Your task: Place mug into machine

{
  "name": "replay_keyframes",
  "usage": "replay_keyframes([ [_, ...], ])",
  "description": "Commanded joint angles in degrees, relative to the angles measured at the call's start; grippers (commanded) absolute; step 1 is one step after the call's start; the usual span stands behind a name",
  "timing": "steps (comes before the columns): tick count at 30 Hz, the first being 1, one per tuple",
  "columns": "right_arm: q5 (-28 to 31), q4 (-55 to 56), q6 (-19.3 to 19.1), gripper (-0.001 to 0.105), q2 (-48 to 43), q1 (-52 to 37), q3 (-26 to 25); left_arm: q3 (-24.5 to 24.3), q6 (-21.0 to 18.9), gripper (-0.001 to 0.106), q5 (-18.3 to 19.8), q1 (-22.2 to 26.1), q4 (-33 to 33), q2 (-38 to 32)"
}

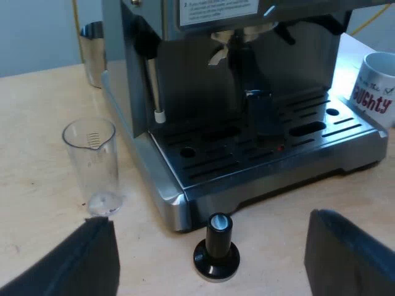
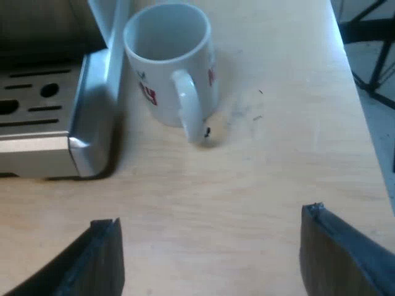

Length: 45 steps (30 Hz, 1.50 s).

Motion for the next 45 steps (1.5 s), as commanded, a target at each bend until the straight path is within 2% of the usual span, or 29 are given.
replay_keyframes([
  [1, -0.8, -0.7, -0.9, 0.062, 0.1, -0.1, -0.8, -1.7, -0.7, 0.065, 0.2, -0.9, -0.3, 2.8],
  [4, -2.5, -2.4, -0.9, 0.062, 2.5, -0.1, -1.9, -2.3, -0.7, 0.065, 1.4, -1.5, -0.6, 5.2],
  [6, -3.3, -4.0, -0.9, 0.062, 5.7, 1.5, -3.1, -2.4, -0.7, 0.065, 3.4, -2.9, -2.4, 7.8],
  [11, -2.2, -4.4, -0.9, 0.062, 9.7, 5.6, -5.3, -2.4, -0.7, 0.075, 3.7, -5.9, -4.1, 10.3],
  [18, 0.6, -7.5, -0.9, 0.062, 13.9, 10.1, -5.7, -3.2, -0.7, 0.075, 4.0, -9.8, -6.5, 11.9],
  [27, 0.6, -10.8, -0.9, 0.062, 18.0, 12.7, -5.7, -3.3, -0.6, 0.075, 4.1, -16.3, -10.0, 15.0],
  [30, 0.6, -11.7, -0.5, 0.062, 19.7, 13.3, -5.7, -3.3, -0.5, 0.075, 5.6, -19.0, -11.9, 17.8],
  [36, 0.6, -11.7, -0.5, 0.062, 20.6, 13.3, -5.6, -3.3, -0.2, 0.075, 5.7, -21.3, -13.9, 20.0],
  [40, 2.9, -13.2, -0.5, 0.062, 21.1, 13.3, -4.5, -3.3, 0.1, 0.075, 5.7, -22.0, -15.2, 22.2],
  [45, 3.6, -18.2, -0.5, 0.062, 21.1, 13.3, 0.0, -3.3, 0.1, 0.075, 6.8, -22.0, -15.2, 22.3],
])
